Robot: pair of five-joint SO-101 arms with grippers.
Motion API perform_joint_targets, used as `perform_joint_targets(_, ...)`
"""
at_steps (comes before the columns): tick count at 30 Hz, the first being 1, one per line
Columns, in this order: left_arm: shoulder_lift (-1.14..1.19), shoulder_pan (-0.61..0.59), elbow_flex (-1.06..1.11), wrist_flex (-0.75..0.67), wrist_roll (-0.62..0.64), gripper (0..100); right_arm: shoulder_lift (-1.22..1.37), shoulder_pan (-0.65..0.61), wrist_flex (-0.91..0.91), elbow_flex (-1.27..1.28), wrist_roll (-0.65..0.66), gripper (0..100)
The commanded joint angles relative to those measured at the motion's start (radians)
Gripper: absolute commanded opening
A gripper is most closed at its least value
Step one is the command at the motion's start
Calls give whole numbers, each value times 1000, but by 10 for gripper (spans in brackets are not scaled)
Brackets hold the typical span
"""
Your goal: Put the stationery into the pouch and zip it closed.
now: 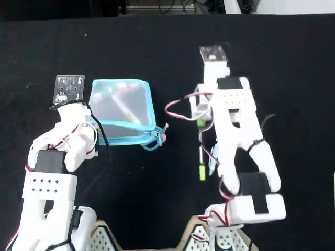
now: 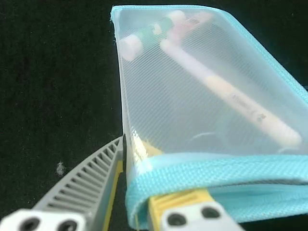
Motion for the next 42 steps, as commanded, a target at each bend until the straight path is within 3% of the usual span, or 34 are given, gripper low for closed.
perform_joint_targets(1,5,-10,-4,6,6,30,45,48,-40,15,-9,13)
perform_joint_targets(4,5,-10,-4,6,6,30,110,46,-48,13,-11,22)
perform_joint_targets(10,5,-10,-4,6,6,30,222,44,28,-87,-20,164)
perform_joint_targets(21,5,-10,-4,8,6,30,395,43,269,-426,-17,149)
perform_joint_targets(31,5,-10,-4,8,6,30,591,40,381,-621,-17,148)
perform_joint_targets(42,5,-10,-4,8,6,30,717,-54,497,-825,-23,148)
